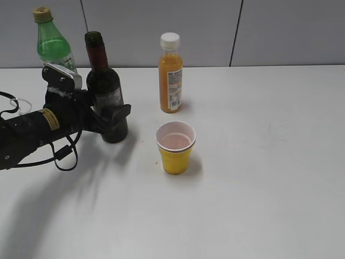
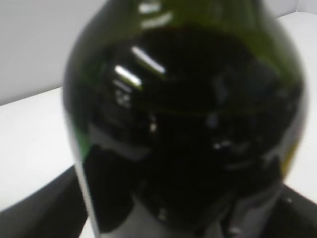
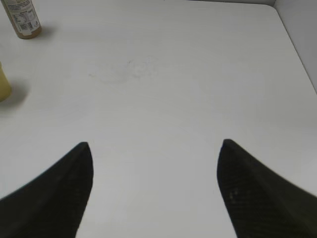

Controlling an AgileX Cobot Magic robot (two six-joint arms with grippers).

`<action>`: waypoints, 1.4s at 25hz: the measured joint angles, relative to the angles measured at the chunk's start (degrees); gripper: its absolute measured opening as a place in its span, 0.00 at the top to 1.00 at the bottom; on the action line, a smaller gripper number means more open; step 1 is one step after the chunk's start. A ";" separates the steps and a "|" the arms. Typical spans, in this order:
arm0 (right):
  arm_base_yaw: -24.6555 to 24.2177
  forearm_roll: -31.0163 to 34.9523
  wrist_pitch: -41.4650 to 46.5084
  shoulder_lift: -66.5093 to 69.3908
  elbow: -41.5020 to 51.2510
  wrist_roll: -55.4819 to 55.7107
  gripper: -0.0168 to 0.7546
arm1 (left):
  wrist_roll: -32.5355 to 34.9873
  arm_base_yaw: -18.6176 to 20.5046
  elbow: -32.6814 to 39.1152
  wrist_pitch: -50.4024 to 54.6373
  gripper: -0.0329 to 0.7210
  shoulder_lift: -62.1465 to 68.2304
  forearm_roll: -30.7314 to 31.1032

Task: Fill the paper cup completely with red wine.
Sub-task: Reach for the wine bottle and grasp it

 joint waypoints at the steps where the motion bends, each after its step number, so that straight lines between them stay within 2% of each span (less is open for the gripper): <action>1: 0.00 0.00 0.00 0.00 0.00 0.00 0.22 | -0.12 0.00 -0.52 0.07 0.04 0.72 0.00; 12: 0.00 0.00 0.00 0.00 0.00 -0.07 0.22 | -1.77 -0.07 -2.03 -2.72 0.09 4.50 0.00; 18: 0.00 0.00 0.00 0.00 0.00 -0.07 0.22 | -2.45 -0.09 -2.03 -6.10 0.21 5.26 -0.01; 31: 0.00 0.00 0.00 0.00 0.00 0.00 0.22 | -2.34 -0.14 -2.03 -6.10 0.21 5.28 -0.64; 35: 0.00 0.00 0.00 0.00 0.00 -0.06 0.25 | -2.34 -0.14 -1.47 -7.18 0.21 5.28 -0.98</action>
